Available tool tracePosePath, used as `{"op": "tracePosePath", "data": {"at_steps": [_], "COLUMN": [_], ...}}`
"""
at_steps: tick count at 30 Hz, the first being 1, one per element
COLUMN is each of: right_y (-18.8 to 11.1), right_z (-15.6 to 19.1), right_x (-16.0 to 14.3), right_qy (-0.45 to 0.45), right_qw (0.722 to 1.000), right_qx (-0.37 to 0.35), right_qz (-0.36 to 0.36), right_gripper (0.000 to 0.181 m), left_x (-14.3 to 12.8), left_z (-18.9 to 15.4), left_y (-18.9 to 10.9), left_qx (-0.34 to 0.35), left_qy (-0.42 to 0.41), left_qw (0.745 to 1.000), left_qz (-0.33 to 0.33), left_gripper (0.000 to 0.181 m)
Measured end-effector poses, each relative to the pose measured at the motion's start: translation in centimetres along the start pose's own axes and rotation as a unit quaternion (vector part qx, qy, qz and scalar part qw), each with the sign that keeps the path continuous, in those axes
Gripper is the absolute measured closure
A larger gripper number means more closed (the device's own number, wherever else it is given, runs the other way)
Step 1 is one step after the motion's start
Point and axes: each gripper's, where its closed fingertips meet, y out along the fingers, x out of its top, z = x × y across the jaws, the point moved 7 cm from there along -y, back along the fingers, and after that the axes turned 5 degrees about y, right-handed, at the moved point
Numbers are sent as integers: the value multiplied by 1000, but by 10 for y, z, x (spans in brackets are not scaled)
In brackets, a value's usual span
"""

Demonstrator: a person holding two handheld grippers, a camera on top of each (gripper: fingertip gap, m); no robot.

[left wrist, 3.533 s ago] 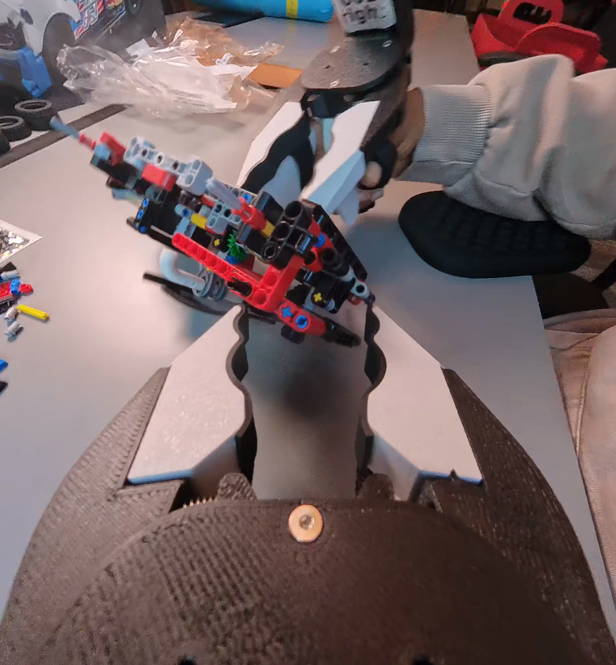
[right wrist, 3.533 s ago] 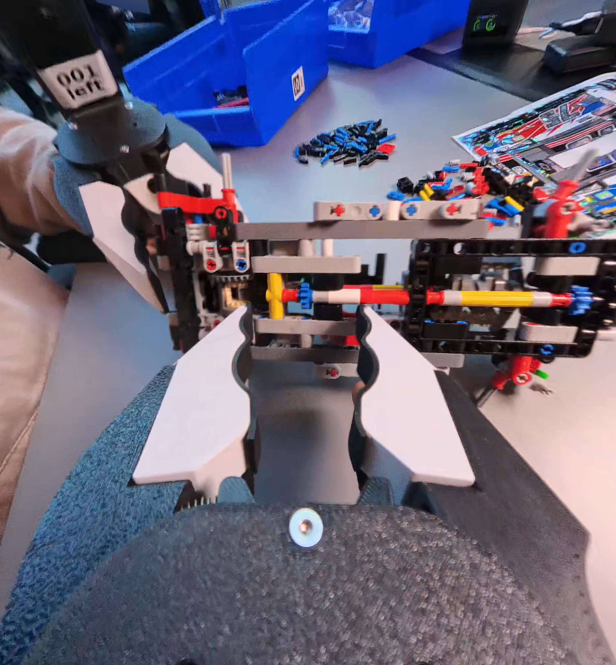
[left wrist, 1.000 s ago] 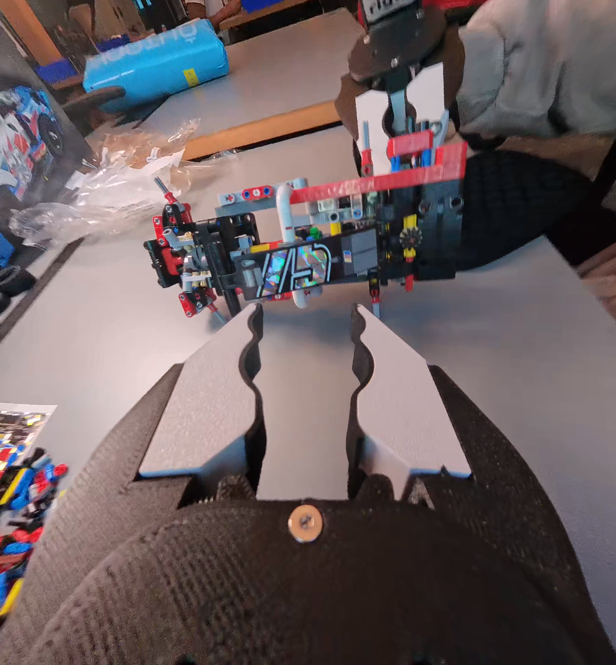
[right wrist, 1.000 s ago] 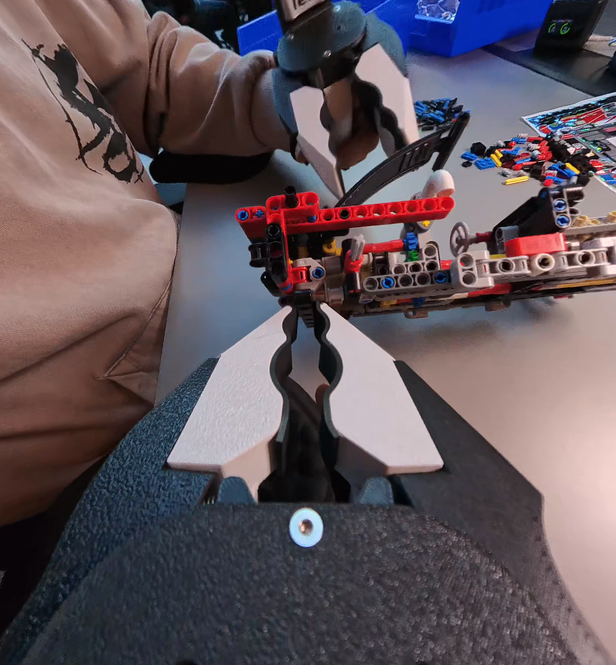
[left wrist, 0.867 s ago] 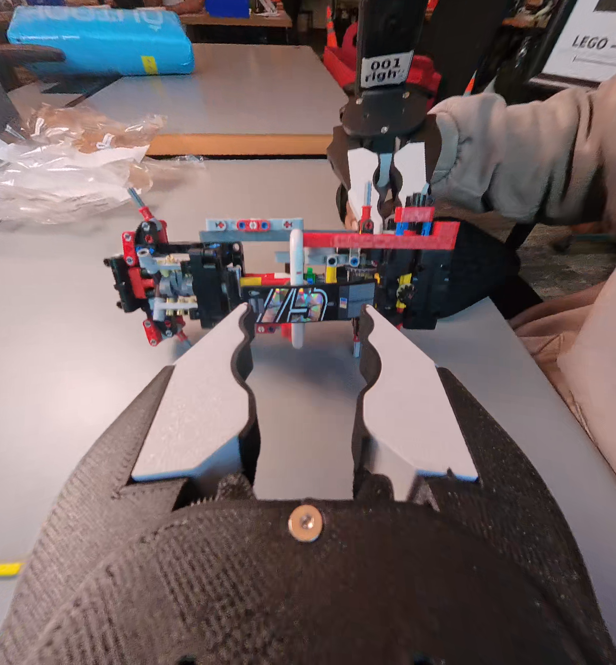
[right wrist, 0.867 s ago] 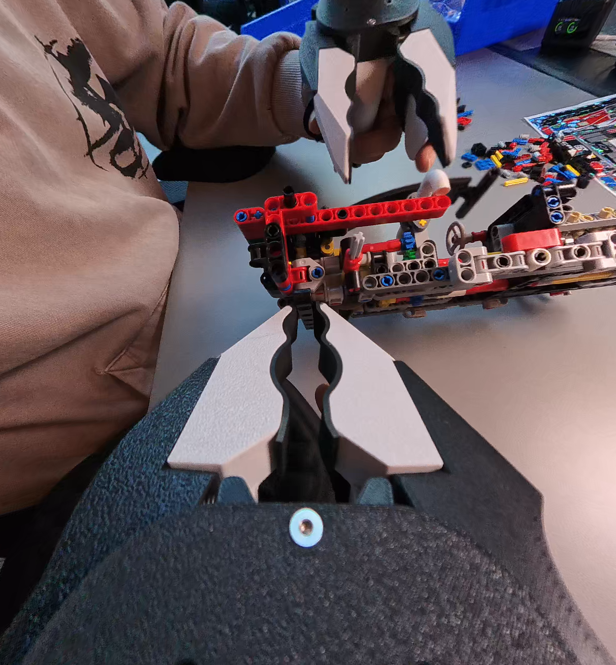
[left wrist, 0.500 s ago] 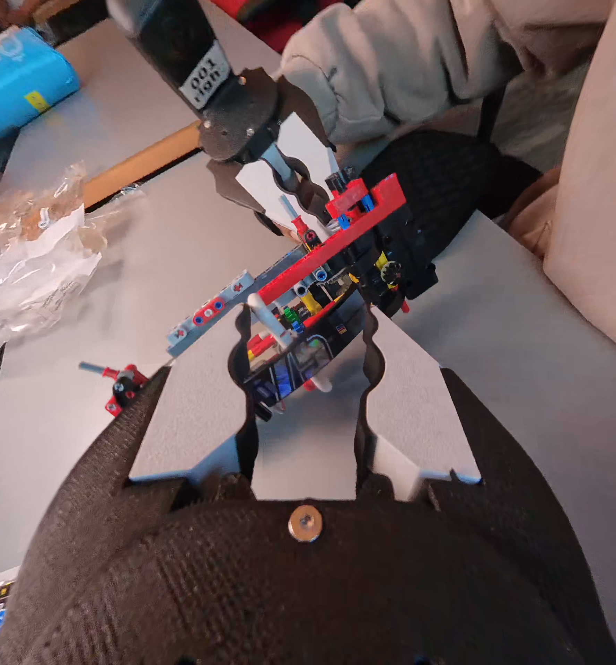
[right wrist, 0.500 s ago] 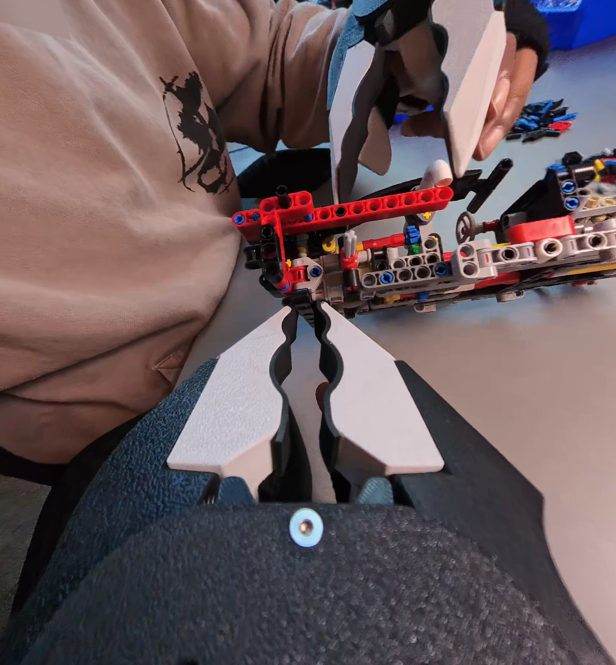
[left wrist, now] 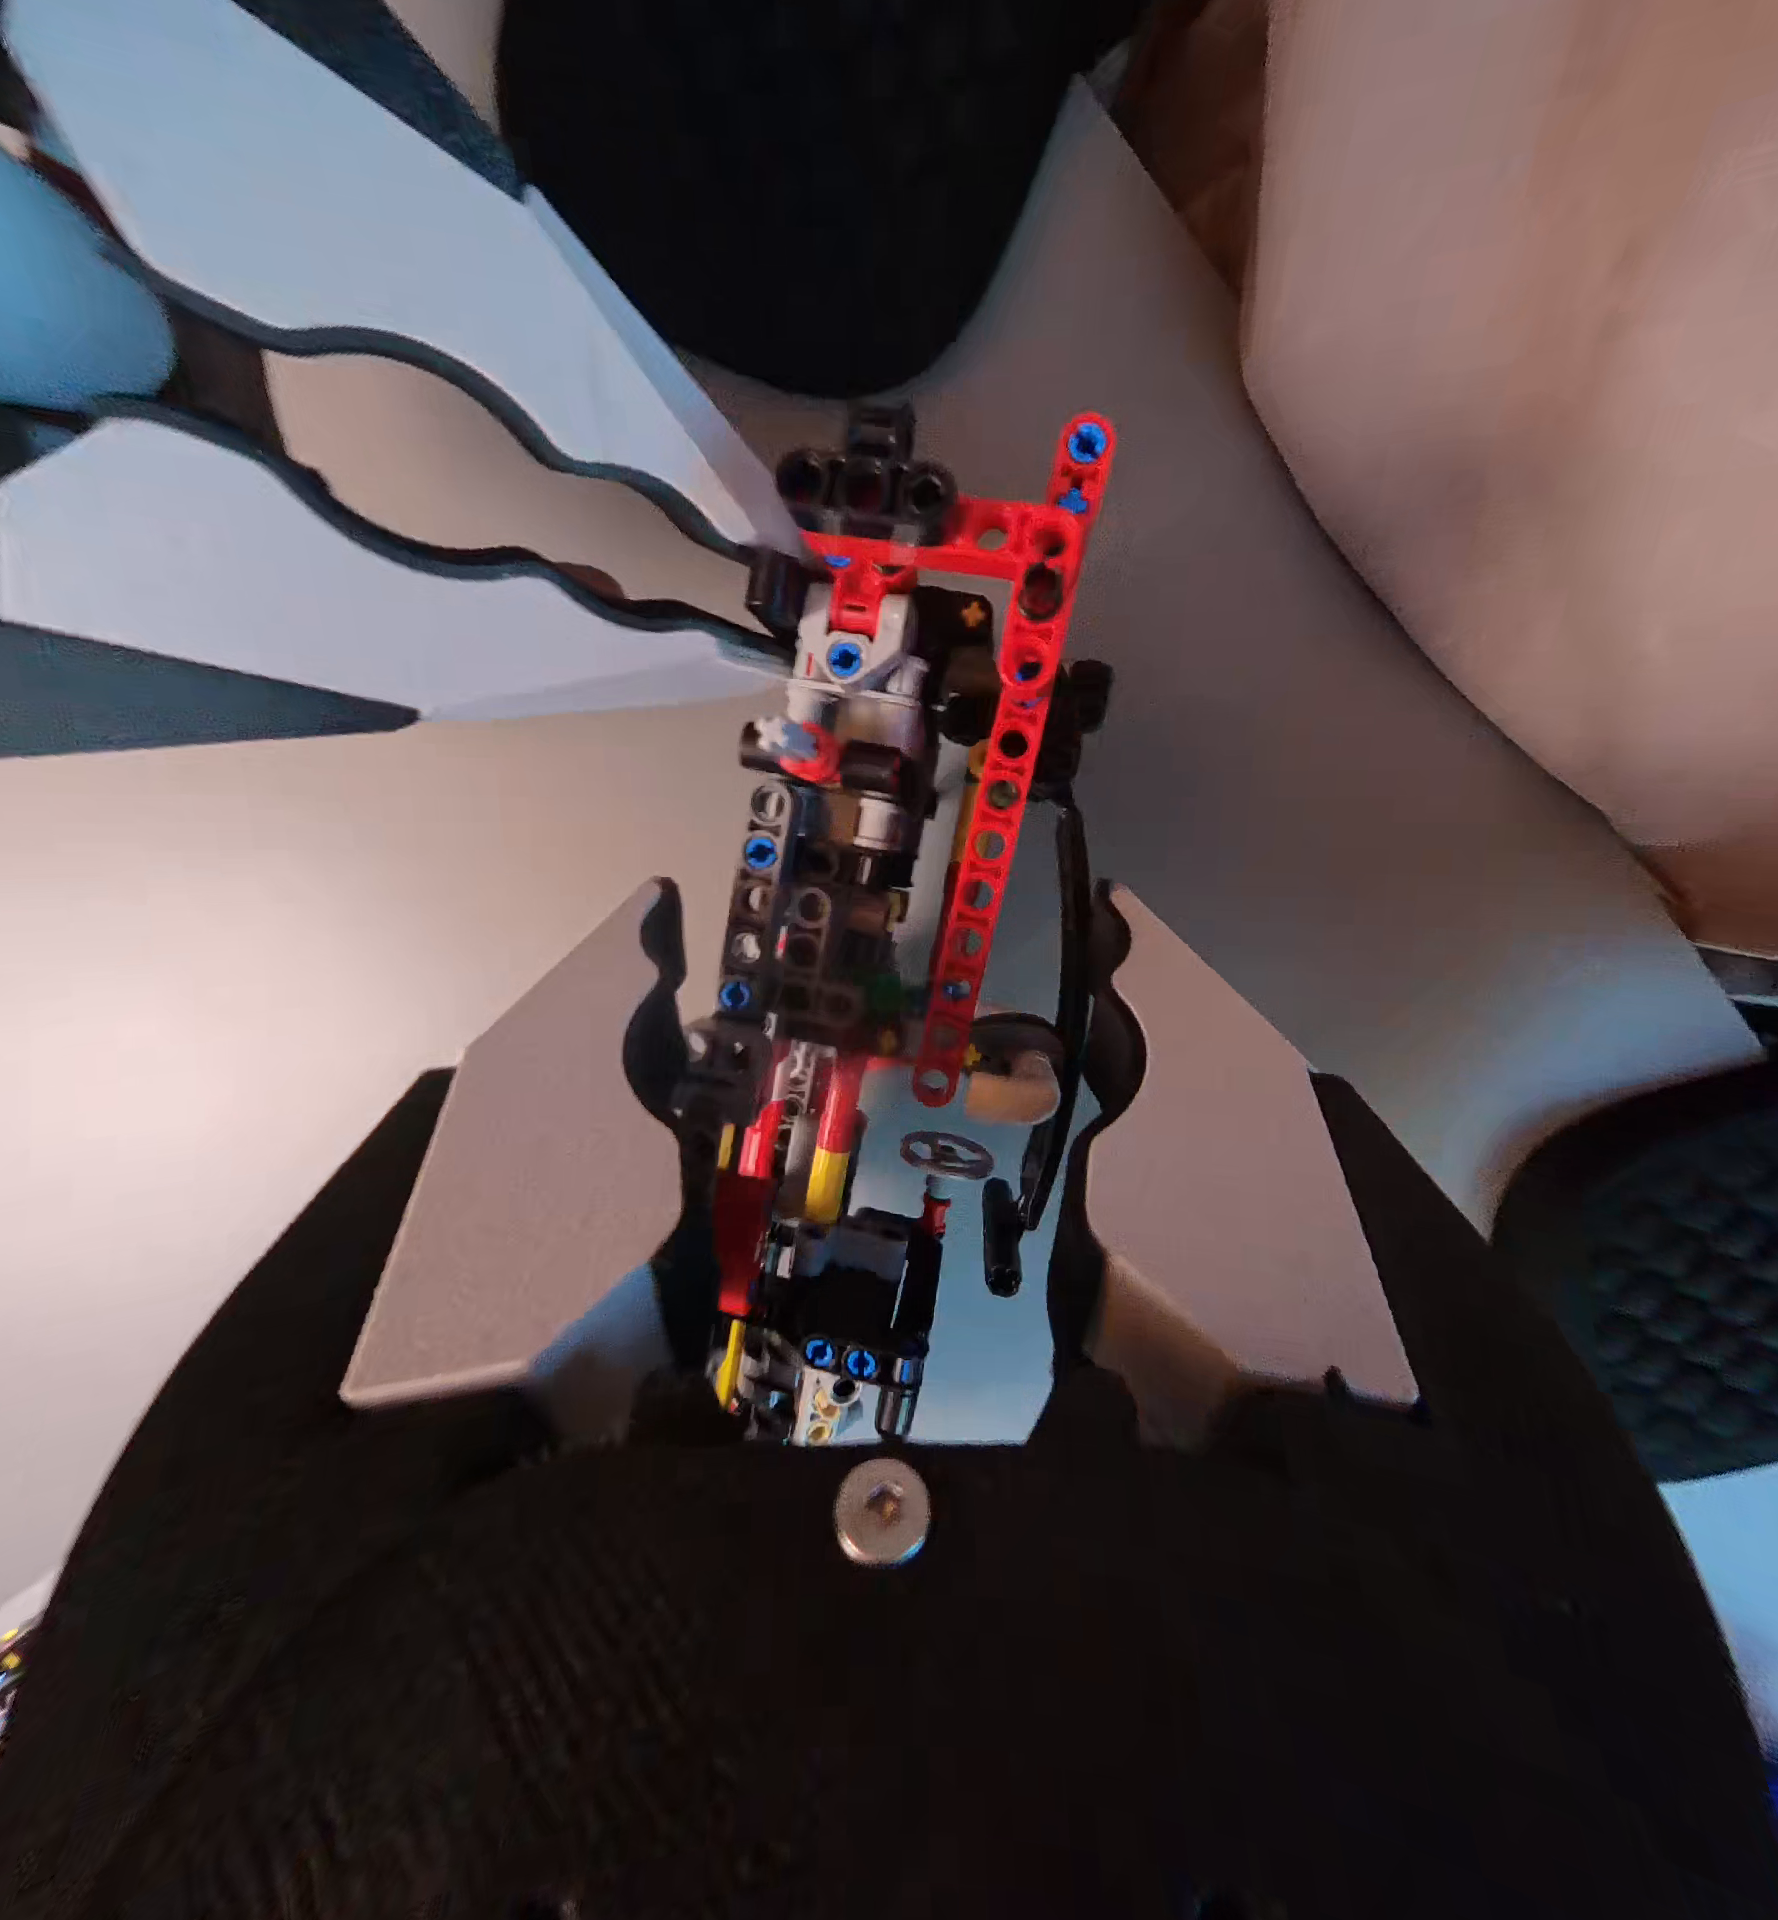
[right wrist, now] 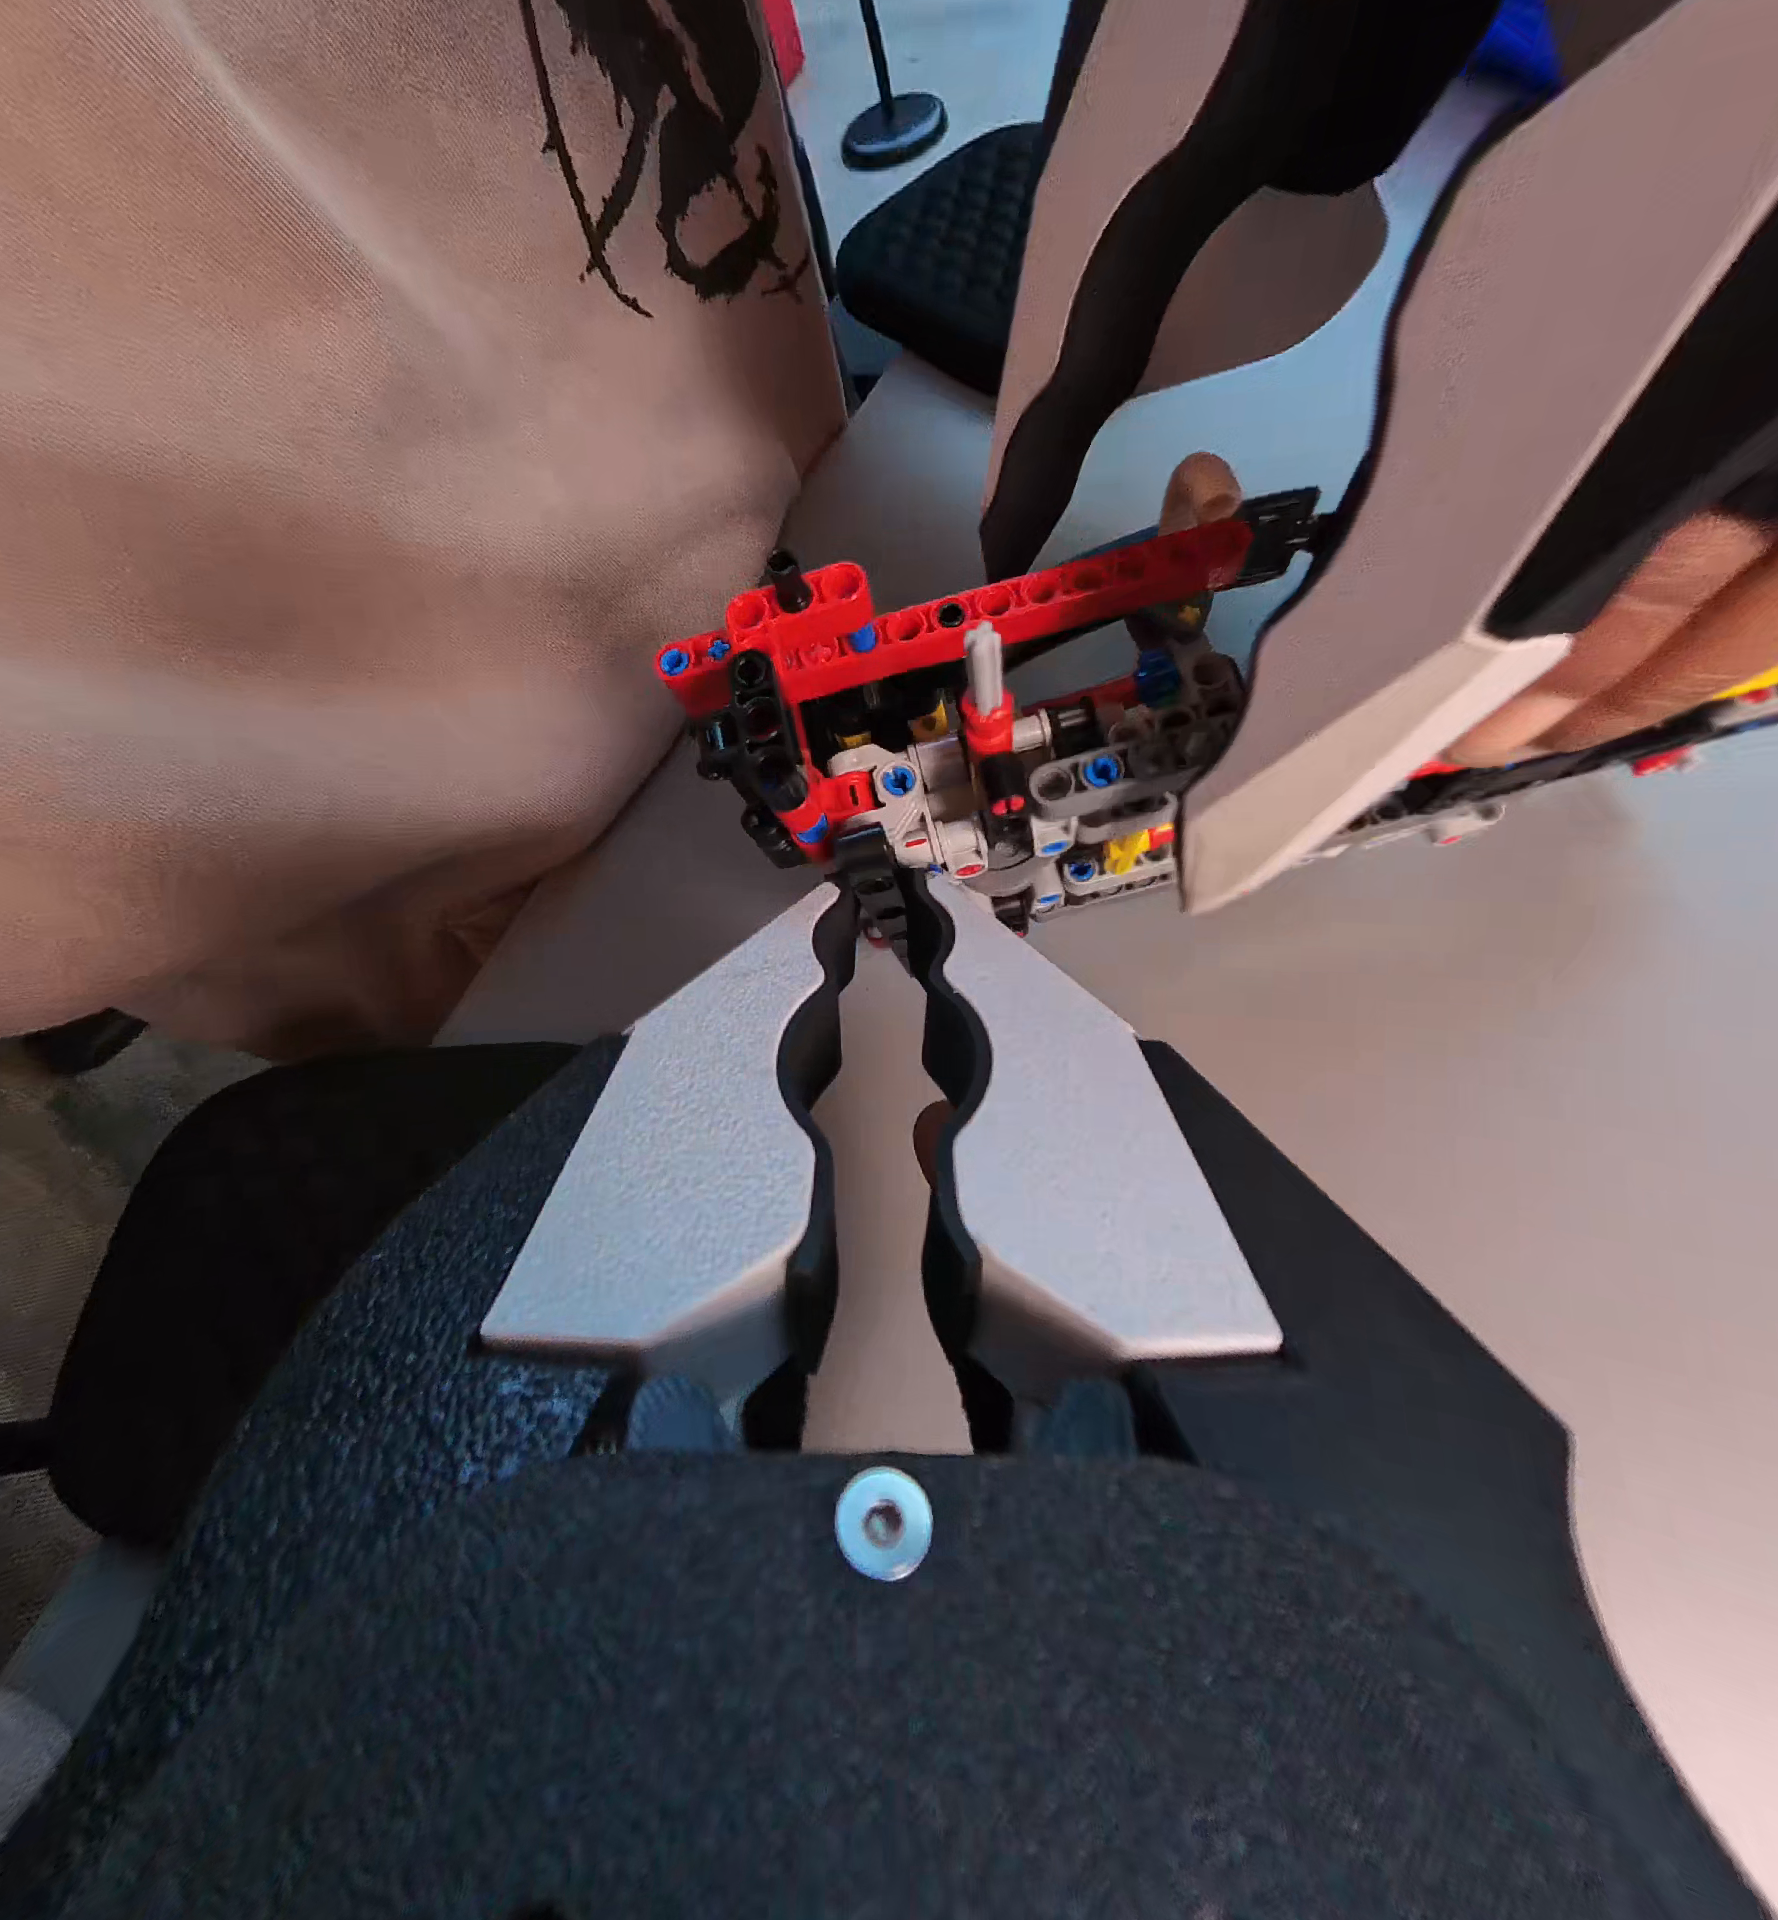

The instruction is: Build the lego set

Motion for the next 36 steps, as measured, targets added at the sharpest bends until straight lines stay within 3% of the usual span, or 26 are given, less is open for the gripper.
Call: {"op": "tracePosePath", "data": {"at_steps": [7, 9, 19, 25, 30, 36], "right_y": [-8, -11, -14, -11, -11, -12], "right_z": [4, 7, -1, -4, -6, -8], "right_x": [-4, -5, -19, -17, -16, -20], "right_qy": [7, 4, 70, 66, 73, 103], "right_qw": [998, 998, 993, 993, 992, 983], "right_qx": [-39, -51, -33, -46, -42, -15], "right_qz": [-39, -35, -86, -85, -92, -149], "right_gripper": [174, 173, 173, 173, 173, 172], "left_x": [5, 6, 0, -7, -12, -33], "left_z": [-5, -1, 2, -9, -16, -16], "left_y": [10, 9, 18, 20, 21, 29], "left_qx": [-24, -17, 39, 101, 140, 205], "left_qy": [-16, -38, -44, -17, -13, -2], "left_qw": [999, 999, 998, 995, 990, 977], "left_qz": [-20, -32, -15, -8, 19, 57], "left_gripper": [120, 131, 124, 118, 96, 102]}}
